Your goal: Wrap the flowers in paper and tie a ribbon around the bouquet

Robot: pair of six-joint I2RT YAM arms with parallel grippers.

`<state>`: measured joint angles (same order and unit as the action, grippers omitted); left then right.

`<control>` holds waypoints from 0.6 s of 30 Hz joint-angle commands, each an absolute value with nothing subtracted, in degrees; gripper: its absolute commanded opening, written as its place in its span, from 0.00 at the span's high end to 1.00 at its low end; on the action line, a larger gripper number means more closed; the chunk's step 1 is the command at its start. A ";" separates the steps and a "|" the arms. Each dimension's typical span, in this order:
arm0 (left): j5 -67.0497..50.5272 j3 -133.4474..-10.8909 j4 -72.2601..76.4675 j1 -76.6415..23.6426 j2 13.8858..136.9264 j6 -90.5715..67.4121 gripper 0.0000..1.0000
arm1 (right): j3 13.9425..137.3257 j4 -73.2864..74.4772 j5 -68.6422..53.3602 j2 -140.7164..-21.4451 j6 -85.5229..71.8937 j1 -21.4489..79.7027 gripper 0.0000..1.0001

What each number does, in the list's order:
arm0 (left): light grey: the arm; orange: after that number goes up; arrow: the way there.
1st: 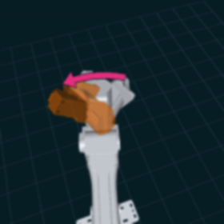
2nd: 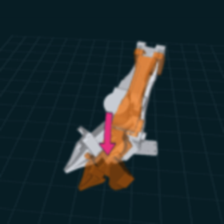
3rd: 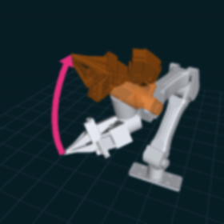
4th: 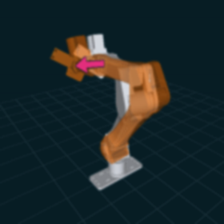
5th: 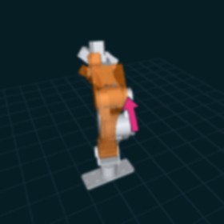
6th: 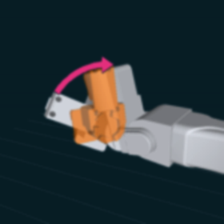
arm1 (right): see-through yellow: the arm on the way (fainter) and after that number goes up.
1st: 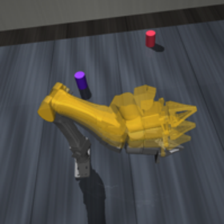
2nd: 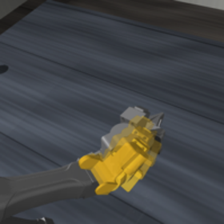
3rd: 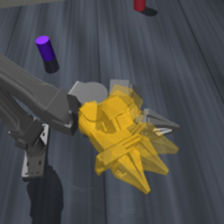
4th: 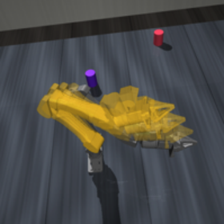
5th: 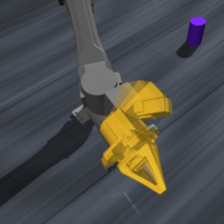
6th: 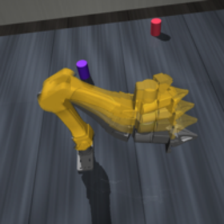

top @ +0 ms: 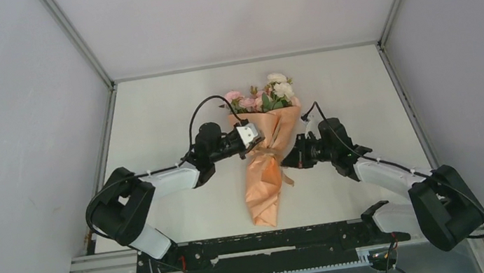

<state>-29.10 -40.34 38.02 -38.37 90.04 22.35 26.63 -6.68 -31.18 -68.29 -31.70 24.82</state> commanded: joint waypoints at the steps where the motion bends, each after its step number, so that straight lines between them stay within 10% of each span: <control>1: -27.80 -43.33 35.71 -38.97 87.28 17.94 0.79 | 28.39 -11.70 -32.22 -69.58 -32.47 23.49 1.00; 5: -26.02 -44.11 34.60 -38.95 85.89 18.04 1.00 | 28.87 -12.72 -31.32 -70.20 -33.32 20.78 1.00; 18: -44.37 -38.11 40.56 -46.14 83.77 18.86 1.00 | 37.26 -12.37 -33.33 -78.80 -31.14 19.41 1.00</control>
<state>-33.36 -40.51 35.75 -43.68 85.34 17.52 34.70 -9.78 -32.10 -76.40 -32.25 19.88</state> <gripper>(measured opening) 0.009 0.006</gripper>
